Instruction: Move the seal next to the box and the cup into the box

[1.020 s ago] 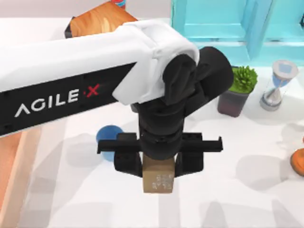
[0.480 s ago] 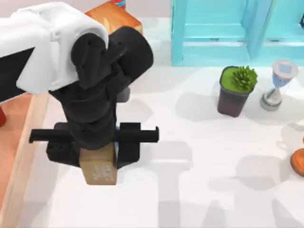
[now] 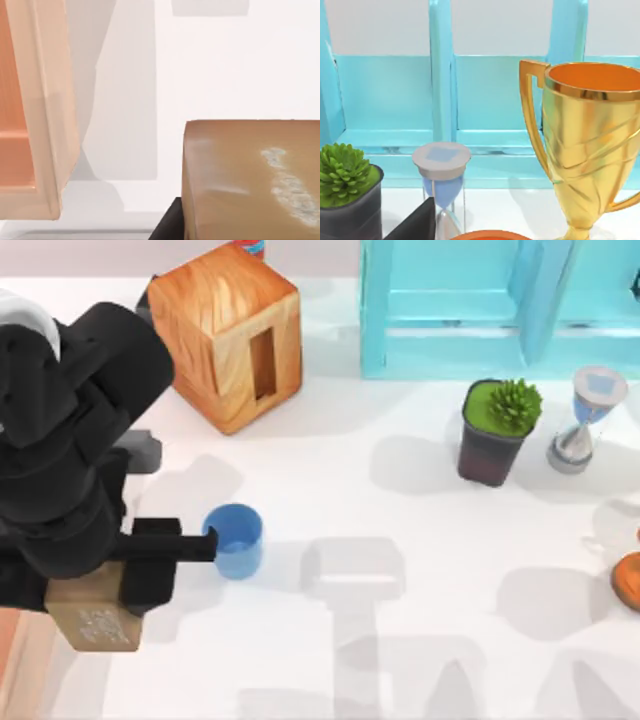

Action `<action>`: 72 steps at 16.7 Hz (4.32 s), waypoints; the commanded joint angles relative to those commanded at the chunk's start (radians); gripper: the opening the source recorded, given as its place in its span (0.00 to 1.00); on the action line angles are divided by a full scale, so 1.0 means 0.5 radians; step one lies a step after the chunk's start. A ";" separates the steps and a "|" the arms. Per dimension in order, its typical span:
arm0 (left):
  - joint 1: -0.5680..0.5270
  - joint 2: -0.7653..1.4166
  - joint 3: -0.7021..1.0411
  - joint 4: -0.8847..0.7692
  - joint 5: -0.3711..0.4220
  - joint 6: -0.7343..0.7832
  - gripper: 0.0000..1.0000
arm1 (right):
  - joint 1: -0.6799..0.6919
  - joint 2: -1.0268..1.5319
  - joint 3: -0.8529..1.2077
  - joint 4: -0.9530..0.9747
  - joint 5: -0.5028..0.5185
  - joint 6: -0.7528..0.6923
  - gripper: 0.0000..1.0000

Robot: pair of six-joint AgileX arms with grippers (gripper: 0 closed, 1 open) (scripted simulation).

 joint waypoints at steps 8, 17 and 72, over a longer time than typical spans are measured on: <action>0.011 0.034 -0.226 0.277 -0.006 0.002 0.00 | 0.000 0.000 0.000 0.000 0.000 0.000 1.00; 0.012 0.080 -0.455 0.535 0.000 0.013 0.00 | 0.000 0.000 0.000 0.000 0.000 0.000 1.00; -0.141 1.239 1.102 0.138 0.008 -0.132 1.00 | 0.000 0.000 0.000 0.000 0.000 0.000 1.00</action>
